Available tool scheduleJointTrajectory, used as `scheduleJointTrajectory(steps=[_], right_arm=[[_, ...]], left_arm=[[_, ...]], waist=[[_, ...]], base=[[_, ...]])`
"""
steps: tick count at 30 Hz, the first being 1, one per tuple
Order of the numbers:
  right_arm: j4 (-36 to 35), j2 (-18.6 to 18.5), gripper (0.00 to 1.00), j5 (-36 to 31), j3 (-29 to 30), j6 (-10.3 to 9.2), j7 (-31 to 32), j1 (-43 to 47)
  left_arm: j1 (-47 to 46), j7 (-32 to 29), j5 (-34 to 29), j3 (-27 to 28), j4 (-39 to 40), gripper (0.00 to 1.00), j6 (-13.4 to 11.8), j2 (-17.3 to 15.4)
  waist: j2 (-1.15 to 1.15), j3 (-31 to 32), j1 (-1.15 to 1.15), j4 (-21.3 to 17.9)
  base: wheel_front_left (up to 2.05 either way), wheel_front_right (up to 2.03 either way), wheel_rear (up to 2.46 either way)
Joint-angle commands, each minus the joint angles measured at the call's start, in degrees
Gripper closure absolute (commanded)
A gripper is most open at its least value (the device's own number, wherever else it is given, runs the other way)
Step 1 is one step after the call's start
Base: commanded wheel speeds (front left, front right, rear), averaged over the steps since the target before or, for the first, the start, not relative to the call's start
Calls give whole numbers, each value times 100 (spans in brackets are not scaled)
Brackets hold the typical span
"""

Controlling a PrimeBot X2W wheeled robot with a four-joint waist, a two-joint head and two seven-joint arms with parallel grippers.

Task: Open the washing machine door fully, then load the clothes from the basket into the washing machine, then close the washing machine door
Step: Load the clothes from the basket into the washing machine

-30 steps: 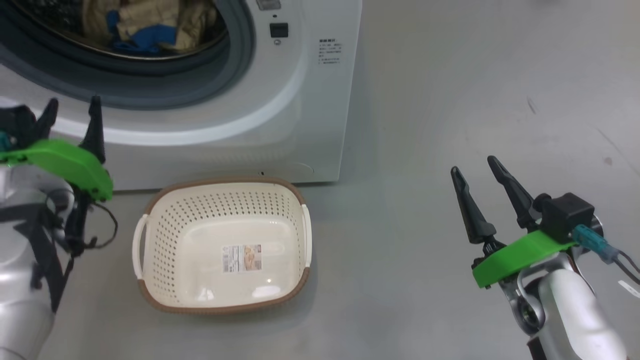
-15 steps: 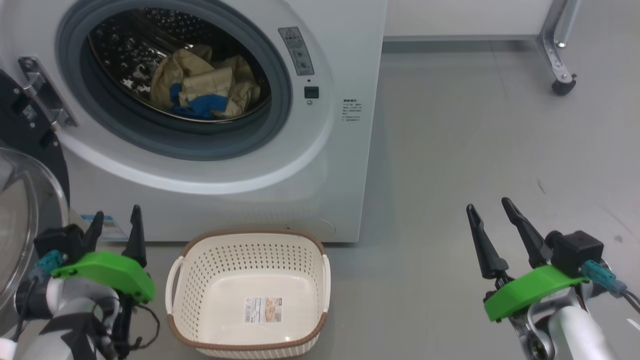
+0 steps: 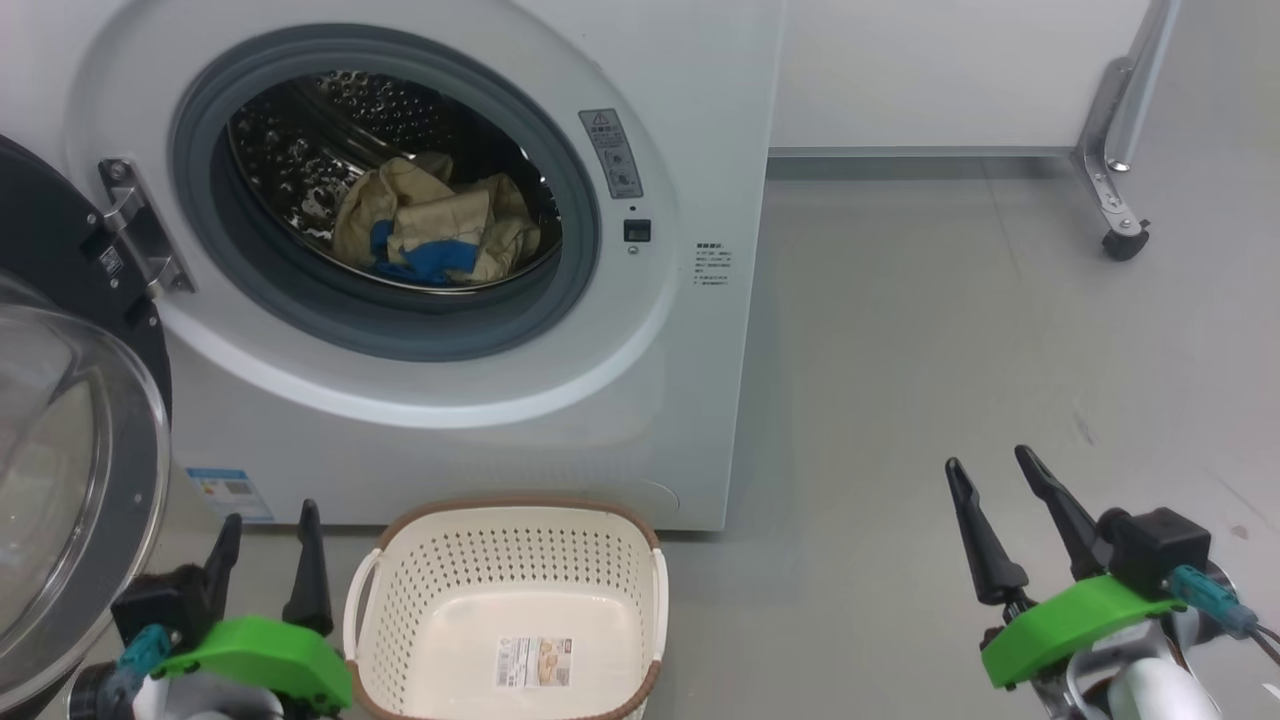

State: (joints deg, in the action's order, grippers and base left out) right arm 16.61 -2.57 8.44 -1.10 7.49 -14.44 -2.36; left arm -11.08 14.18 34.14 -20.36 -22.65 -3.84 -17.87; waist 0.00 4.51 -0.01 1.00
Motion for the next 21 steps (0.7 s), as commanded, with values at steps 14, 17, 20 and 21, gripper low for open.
scheduleJointTrajectory(steps=[14,17,20,21], right_arm=[[-379,-31,0,29,126,0,-56,-90],[-384,-31,0,51,131,0,-56,-99],[-384,-31,0,64,121,0,-56,-110],[-384,-31,0,69,118,0,-56,-114]], left_arm=[[539,82,-1159,1270,959,0,519,608],[557,82,-1293,1384,889,0,647,720],[543,82,-1393,1483,811,0,751,808],[536,82,-1422,1517,792,0,777,835]], waist=[[0,-61,1,-140],[0,-80,1,-150],[0,-94,1,-156],[0,-98,1,-158]], base=[[0,0,0],[0,0,0],[0,0,0],[0,0,0]])
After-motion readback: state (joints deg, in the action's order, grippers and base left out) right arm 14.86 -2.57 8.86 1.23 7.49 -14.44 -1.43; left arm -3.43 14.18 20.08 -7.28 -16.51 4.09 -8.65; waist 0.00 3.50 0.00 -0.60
